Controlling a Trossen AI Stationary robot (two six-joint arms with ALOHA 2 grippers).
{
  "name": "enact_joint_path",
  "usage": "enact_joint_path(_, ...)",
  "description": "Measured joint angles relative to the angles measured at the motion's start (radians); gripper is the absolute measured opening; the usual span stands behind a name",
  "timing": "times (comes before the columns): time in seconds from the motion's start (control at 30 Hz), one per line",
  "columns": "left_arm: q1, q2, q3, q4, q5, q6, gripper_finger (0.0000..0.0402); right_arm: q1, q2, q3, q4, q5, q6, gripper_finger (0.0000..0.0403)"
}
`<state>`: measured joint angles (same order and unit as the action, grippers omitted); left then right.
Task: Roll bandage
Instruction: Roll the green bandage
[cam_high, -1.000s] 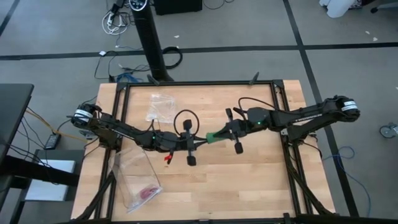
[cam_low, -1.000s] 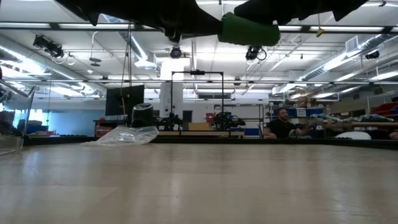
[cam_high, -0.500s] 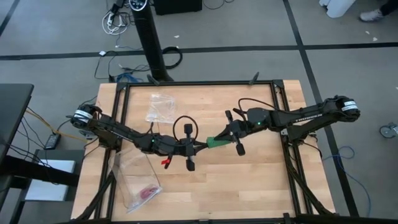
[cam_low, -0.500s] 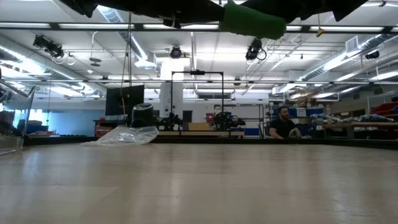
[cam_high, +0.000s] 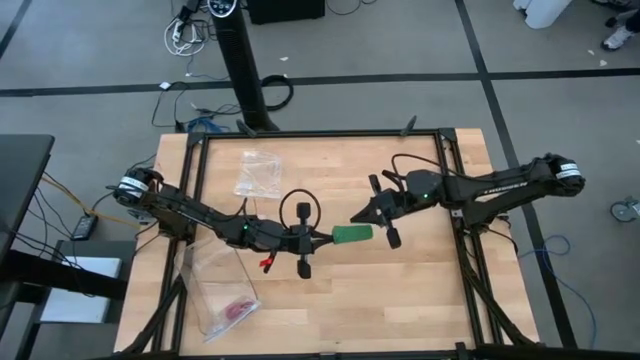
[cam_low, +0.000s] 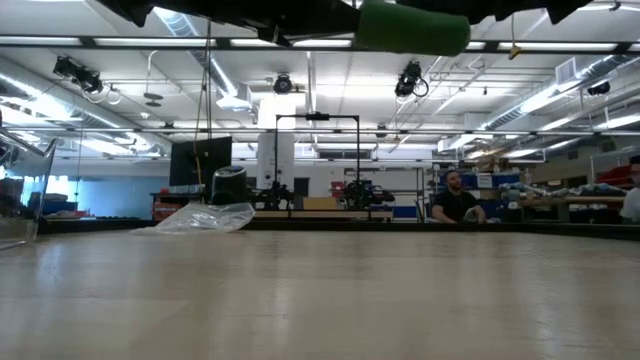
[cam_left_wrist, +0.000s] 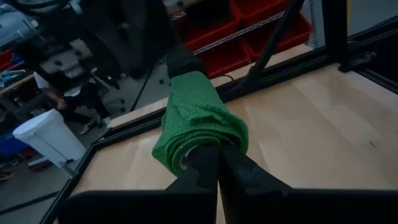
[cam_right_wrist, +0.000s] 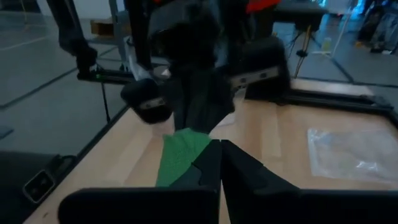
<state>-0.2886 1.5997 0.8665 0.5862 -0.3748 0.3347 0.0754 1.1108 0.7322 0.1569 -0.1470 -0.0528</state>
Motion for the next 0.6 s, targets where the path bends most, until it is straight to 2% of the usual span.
enact_joint_path(0.37, -0.002, 0.0, -0.001, 0.048, 0.005, 0.028, 0.0003, 0.015, 0.076, -0.001, 0.006, 0.039, 0.033, 0.0002)
enact_joint_path(0.6, -0.002, 0.0, -0.001, 0.039, 0.003, 0.027, 0.0003, 0.02, 0.038, -0.001, 0.004, 0.137, 0.033, 0.0014)
